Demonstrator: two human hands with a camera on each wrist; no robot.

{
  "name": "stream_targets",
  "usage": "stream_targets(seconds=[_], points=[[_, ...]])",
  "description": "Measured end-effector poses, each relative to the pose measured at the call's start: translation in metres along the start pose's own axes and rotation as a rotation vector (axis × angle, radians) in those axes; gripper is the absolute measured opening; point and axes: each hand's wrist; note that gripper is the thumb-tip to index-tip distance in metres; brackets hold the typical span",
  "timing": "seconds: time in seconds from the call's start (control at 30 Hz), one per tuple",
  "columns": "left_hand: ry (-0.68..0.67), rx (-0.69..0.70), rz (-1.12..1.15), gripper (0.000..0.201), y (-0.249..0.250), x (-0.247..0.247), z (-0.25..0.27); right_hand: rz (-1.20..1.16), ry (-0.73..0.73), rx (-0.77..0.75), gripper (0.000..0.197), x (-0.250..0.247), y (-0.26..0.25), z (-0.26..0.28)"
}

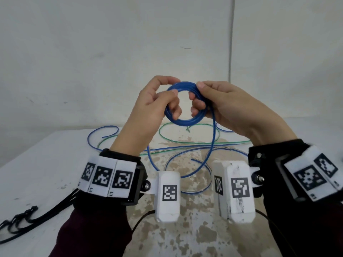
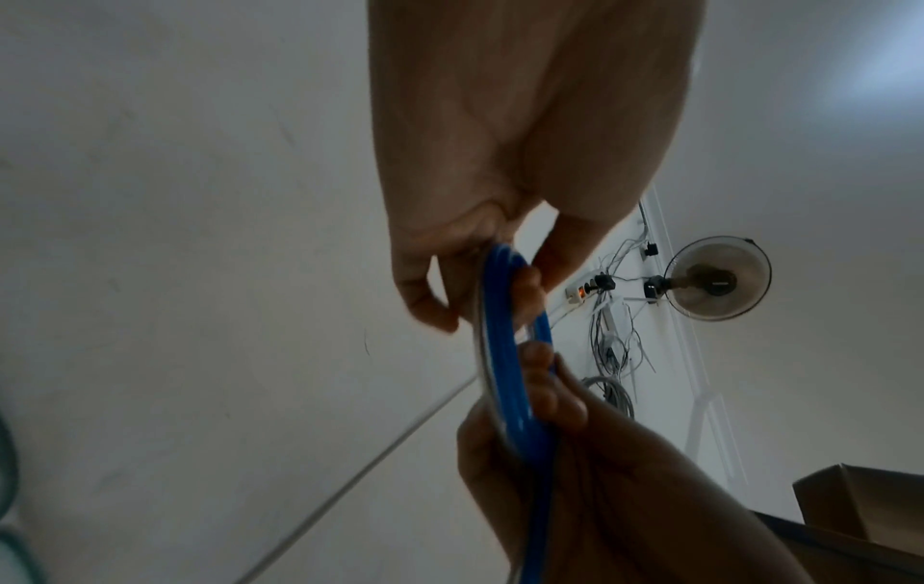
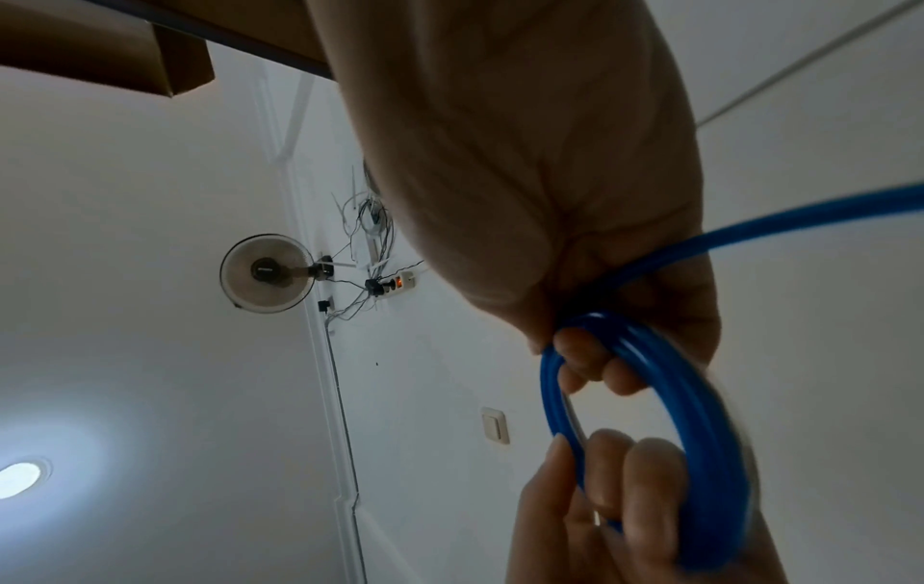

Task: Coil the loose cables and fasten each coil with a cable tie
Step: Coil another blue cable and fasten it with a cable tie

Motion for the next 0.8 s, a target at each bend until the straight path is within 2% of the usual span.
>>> stream_targets(seconds=[0.13,0.23,0.43,0.63,0.8], points=[[-0.245,-0.096,0.026,0.014,0.005,-0.008,0.005,0.168,-0.059,0.039,0.031,0.000,0.000,0.003],[-0.329,-0.128,0.068,0.018,0.006,-0.009,0.007,0.215,-0.083,0.044,0.030,0.001,-0.001,0.005],[-0.320,-0.138,0.045,0.022,0.006,-0.008,0.009,0.205,-0.115,0.059,0.032,-0.001,-0.002,0.006],[-0.159,-0.122,-0.039,0.019,0.011,-0.007,0.008,0.165,-0.083,0.065,0.036,0.006,0.002,0.003],[-0.026,-0.100,0.045,0.019,0.016,-0.003,0.006,-0.004,-0.067,0.069,0.037,0.006,0.000,0.003]])
Point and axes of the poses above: each hand's wrist, its own z-axis away from the middle knuckle, its own x-axis out of the palm, y = z × x, and after that the axes turned 13 degrees about -z, right-handed
